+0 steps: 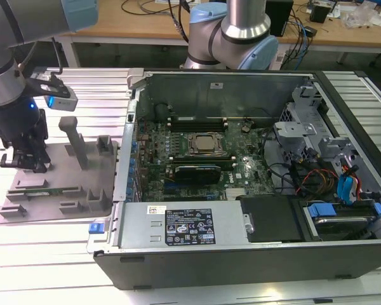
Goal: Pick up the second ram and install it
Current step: 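Pick up the second ram and move it above second insertion slot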
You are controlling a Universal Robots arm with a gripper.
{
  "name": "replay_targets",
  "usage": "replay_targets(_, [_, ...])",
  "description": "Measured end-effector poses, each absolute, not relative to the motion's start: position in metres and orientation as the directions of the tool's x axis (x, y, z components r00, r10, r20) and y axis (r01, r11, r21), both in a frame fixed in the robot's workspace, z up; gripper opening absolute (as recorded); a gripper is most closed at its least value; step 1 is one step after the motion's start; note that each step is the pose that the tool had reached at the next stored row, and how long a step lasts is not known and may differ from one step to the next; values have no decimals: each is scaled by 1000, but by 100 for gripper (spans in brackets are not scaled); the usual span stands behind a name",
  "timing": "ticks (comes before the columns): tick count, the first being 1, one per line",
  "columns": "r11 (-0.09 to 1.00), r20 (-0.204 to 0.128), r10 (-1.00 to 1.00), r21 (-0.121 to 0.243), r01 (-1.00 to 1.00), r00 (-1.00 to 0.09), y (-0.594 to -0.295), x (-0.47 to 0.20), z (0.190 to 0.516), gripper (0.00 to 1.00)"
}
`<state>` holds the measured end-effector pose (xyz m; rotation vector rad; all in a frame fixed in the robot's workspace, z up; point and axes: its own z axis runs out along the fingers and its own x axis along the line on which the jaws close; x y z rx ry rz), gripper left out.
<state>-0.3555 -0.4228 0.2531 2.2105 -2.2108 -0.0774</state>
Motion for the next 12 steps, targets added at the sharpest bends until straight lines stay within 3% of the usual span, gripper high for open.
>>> replay_targets(12, [-1,-25,-1000,45,-999,-1,-424,-356,240,28])
